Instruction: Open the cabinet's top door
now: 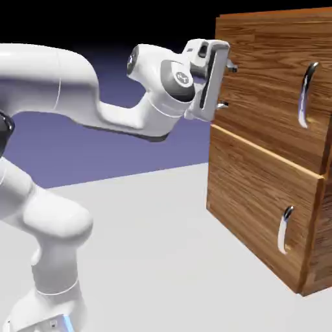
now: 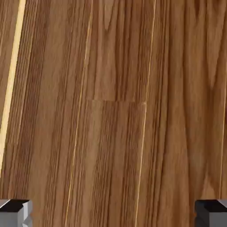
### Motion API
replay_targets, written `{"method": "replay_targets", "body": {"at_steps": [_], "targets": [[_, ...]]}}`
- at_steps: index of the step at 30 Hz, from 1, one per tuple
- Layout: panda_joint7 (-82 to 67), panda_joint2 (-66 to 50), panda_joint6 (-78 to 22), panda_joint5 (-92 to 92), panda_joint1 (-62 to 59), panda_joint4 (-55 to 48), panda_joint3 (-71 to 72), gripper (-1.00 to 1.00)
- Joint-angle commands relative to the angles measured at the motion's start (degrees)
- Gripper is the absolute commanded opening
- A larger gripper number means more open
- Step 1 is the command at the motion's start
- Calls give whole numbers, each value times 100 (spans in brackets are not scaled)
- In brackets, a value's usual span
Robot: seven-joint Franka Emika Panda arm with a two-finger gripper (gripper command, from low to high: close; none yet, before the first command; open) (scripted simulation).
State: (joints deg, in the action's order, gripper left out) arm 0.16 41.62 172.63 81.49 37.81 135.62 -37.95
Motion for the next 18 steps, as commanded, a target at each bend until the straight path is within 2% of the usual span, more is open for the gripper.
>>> {"method": "replay_targets", "body": {"at_steps": [1, 18], "targets": [[-130, 27, -4, 250, 114, -78, -116, 0], [-2329, 493, -76, 4486, 2044, -1398, -2089, 0]]}}
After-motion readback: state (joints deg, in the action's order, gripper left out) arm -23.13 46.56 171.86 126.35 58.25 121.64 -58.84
